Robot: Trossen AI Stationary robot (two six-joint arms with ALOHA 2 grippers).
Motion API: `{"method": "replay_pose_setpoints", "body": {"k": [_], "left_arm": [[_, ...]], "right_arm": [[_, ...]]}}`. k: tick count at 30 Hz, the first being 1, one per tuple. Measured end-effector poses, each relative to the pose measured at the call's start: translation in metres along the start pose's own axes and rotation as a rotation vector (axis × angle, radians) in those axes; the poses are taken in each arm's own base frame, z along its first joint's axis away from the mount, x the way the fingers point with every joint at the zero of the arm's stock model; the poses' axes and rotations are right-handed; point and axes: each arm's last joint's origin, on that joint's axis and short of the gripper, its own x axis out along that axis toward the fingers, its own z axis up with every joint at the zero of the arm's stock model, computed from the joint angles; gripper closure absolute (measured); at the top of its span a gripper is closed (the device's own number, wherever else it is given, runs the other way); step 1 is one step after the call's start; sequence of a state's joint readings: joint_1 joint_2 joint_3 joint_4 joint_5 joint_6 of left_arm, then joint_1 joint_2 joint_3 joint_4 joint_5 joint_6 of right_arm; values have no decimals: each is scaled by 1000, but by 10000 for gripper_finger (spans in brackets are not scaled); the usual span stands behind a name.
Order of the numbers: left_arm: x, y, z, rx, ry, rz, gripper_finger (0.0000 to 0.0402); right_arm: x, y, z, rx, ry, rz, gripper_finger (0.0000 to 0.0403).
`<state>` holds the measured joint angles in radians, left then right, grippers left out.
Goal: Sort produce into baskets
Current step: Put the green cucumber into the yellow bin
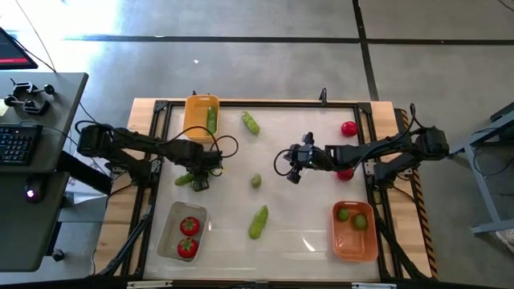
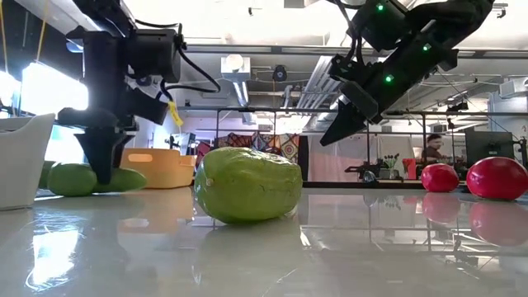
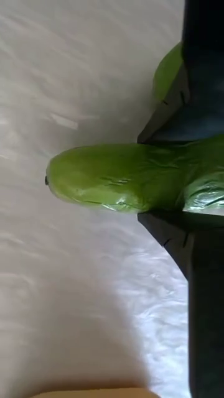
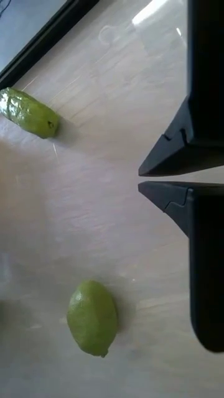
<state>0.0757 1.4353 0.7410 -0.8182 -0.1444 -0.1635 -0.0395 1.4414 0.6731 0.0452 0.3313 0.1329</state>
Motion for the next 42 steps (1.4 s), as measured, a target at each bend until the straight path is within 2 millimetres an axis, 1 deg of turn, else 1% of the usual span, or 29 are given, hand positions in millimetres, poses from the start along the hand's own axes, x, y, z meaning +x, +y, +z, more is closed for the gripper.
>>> {"method": "replay_pose_setpoints", "body": {"k": [3,5,8,12,16,23,26,30,33,38,42], "left_arm": [[-3,0,2,12,-4,0,282],[-9,0,7,25,-21,4,283],[-23,2,16,42,-42,41,284],[-44,7,29,55,-126,55,284],[-64,17,36,39,-206,55,285],[-112,47,34,-84,-415,66,286],[-130,68,30,-195,-458,80,286],[-144,99,27,-304,-476,126,286],[-143,123,27,-389,-496,168,286],[-129,164,29,-537,-546,229,286],[-114,186,28,-591,-523,174,286]], "right_arm": [[0,0,0,0,0,0,389],[0,0,0,0,0,0,389],[0,0,0,0,0,0,389],[0,0,0,0,0,0,389],[0,0,0,0,1,1,389],[0,0,-1,-4,6,0,389],[0,0,-1,-5,7,0,389],[0,0,-1,-5,7,0,389],[0,0,-1,-5,7,0,389],[0,0,-1,-2,7,0,389],[0,0,-1,11,7,0,389]]}}
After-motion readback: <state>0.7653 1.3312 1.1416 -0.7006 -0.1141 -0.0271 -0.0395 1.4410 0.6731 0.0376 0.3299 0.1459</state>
